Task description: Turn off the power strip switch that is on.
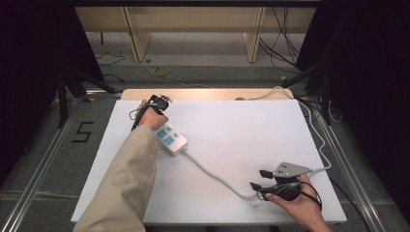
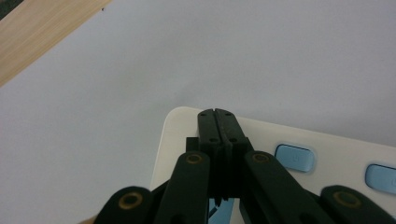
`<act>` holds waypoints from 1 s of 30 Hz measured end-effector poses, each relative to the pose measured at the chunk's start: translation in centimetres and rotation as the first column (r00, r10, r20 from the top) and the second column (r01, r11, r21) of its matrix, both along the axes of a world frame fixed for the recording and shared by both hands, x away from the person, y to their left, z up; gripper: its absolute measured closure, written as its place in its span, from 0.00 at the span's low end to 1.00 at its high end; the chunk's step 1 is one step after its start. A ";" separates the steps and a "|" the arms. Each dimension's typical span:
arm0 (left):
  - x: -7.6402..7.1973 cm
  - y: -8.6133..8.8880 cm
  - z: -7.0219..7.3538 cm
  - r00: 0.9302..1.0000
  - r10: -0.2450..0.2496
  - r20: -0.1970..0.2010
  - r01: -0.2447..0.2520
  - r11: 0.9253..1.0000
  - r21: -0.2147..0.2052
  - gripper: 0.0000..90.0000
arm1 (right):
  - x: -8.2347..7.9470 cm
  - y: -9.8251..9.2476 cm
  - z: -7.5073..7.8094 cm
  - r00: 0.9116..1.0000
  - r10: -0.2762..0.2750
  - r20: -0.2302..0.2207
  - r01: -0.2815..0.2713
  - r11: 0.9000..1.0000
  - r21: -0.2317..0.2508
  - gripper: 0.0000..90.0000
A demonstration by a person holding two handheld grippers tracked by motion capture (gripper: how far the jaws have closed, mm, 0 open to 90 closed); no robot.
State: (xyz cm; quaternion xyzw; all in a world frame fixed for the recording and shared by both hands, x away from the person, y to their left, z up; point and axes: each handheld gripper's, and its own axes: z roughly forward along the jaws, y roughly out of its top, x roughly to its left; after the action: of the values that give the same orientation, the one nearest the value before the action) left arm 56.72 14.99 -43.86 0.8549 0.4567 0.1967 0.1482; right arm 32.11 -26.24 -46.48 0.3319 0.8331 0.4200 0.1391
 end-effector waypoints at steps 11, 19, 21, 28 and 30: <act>-0.1 -0.2 -0.3 1.000 -0.008 0.008 0.008 1.000 -0.006 1.00 | 0.0 0.0 0.0 1.000 0.002 0.000 -0.002 1.000 -0.002 0.46; -0.2 -0.6 -0.4 1.000 -0.013 0.006 0.013 1.000 0.007 1.00 | 0.0 0.1 0.0 1.000 0.002 0.004 -0.002 1.000 -0.001 0.46; -0.1 -0.6 -0.4 1.000 -0.006 0.011 0.006 1.000 0.001 1.00 | 0.0 0.0 0.0 1.000 0.003 0.005 -0.003 1.000 -0.001 0.46; 0.0 0.2 -0.3 1.000 0.009 0.004 -0.009 1.000 -0.021 1.00 | 0.0 0.0 0.0 1.000 0.002 0.000 -0.002 1.000 -0.001 0.46; 0.0 -0.1 -0.4 1.000 0.004 0.005 -0.004 0.999 -0.046 1.00 | 0.0 0.0 0.0 1.000 0.003 0.000 -0.003 1.000 -0.002 0.46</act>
State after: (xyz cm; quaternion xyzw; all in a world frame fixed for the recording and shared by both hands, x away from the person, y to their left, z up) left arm 56.70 14.93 -44.23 0.8498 0.4625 0.1887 0.1683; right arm 32.15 -26.22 -46.50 0.3303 0.8340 0.4196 0.1389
